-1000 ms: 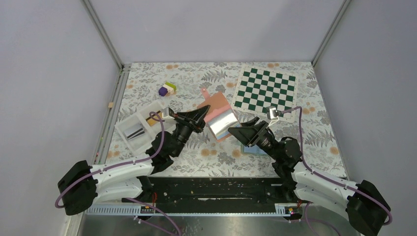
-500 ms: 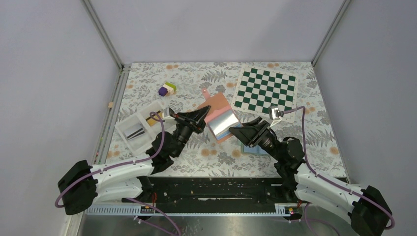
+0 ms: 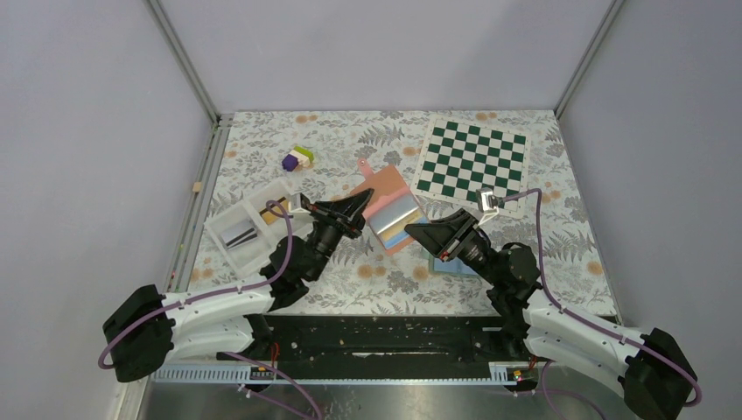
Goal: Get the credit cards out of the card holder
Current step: Remove the credit card from the card holder.
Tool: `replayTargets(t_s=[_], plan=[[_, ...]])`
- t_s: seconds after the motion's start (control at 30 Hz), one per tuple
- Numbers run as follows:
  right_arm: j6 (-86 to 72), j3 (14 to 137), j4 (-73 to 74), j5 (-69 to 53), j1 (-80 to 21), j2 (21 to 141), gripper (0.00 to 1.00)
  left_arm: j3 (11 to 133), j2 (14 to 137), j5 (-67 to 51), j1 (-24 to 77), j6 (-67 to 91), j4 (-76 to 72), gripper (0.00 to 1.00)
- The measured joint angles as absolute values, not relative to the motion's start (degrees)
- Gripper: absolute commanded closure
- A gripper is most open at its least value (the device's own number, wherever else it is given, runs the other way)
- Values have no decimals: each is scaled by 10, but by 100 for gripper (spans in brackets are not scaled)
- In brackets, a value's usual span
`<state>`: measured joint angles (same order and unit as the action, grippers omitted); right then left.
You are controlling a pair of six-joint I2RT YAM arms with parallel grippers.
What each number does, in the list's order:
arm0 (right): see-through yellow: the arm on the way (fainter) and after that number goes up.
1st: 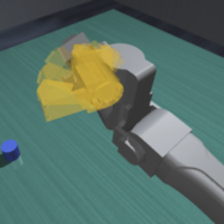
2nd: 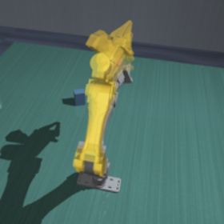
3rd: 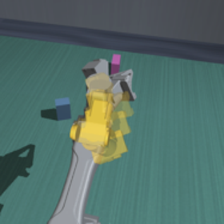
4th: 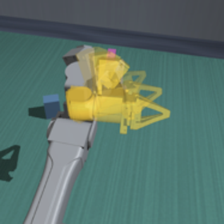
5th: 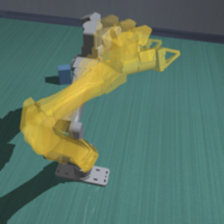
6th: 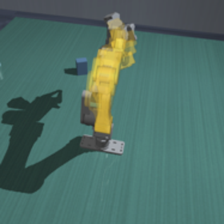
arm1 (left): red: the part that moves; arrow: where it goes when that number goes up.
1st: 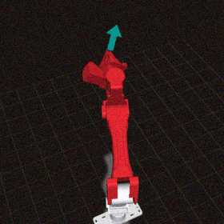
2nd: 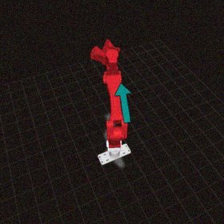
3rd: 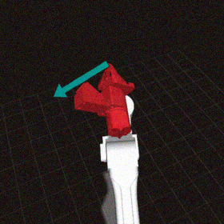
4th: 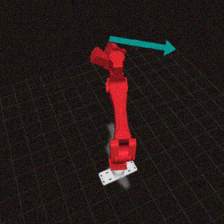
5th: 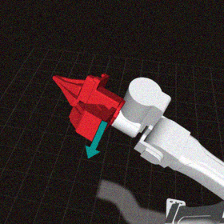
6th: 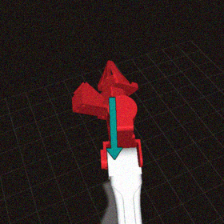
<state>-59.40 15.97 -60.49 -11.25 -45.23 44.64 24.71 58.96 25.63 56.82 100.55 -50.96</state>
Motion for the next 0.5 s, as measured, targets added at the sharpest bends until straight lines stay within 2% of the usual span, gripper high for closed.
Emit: replayTargets(t_s=[0.07, 0.2, 0.3, 0.43, 0.5], plan=[[-594, 160, -605, -112, -452, 446, 82, 247, 590, 256, 569, 1006, -512, 100], [-594, 160, -602, -110, -452, 446, 100, 247, 594, 258, 570, 1005, -524, 100], [-596, 160, -583, -100, -452, 437, 100, 247, 599, 257, 570, 992, -542, 97], [-594, 159, -529, -83, -453, 399, 100, 247, 609, 245, 572, 950, -569, 49], [-583, 159, -489, -70, -453, 368, 100, 241, 611, 238, 573, 923, -593, 33]])
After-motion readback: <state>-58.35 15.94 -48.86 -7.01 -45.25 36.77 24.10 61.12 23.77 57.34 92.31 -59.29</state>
